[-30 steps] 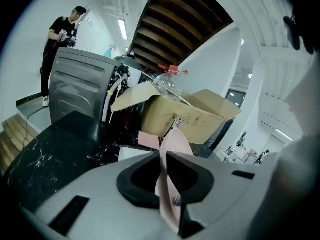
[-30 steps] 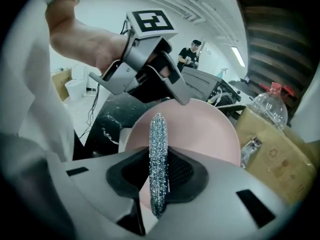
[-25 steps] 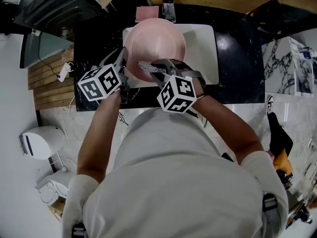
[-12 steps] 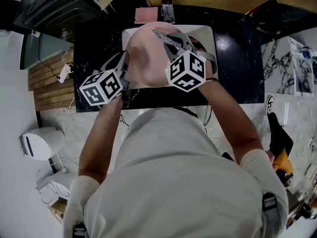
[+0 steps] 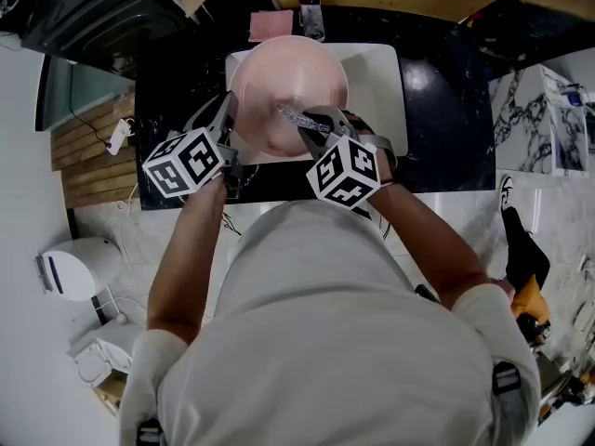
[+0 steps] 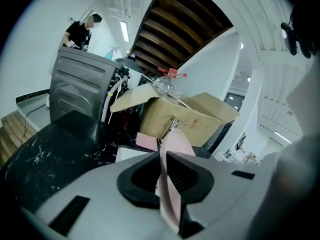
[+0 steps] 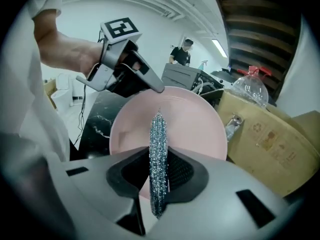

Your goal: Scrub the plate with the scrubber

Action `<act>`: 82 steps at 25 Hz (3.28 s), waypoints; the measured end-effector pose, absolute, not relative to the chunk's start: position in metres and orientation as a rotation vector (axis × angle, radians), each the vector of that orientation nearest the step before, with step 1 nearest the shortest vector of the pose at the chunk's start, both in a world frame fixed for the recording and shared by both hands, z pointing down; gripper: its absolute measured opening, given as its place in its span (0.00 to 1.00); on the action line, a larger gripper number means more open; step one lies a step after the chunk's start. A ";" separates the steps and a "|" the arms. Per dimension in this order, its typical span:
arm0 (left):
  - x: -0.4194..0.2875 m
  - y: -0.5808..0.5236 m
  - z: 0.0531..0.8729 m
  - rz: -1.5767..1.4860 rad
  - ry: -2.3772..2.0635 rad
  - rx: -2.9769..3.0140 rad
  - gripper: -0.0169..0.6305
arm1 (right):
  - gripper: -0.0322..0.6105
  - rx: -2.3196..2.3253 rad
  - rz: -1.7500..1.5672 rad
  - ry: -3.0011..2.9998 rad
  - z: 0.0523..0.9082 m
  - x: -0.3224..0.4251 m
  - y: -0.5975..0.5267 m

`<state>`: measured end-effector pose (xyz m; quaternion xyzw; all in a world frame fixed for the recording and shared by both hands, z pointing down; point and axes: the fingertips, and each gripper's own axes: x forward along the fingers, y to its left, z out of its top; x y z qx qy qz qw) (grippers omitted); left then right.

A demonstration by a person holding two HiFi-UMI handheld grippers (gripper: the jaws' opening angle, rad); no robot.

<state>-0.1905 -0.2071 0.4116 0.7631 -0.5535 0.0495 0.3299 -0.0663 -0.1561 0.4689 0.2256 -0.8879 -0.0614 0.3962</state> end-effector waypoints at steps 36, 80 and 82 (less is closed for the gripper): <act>-0.175 -0.207 0.405 0.120 -1.419 2.019 0.09 | 0.17 0.573 -0.028 -2.270 0.481 -0.044 -0.143; -0.158 -0.206 0.402 0.093 -1.355 2.032 0.09 | 0.17 0.447 -0.473 -2.240 0.427 -0.099 -0.177; -0.161 -0.208 0.400 0.083 -1.361 2.027 0.09 | 0.17 0.413 -0.491 -2.239 0.430 -0.102 -0.168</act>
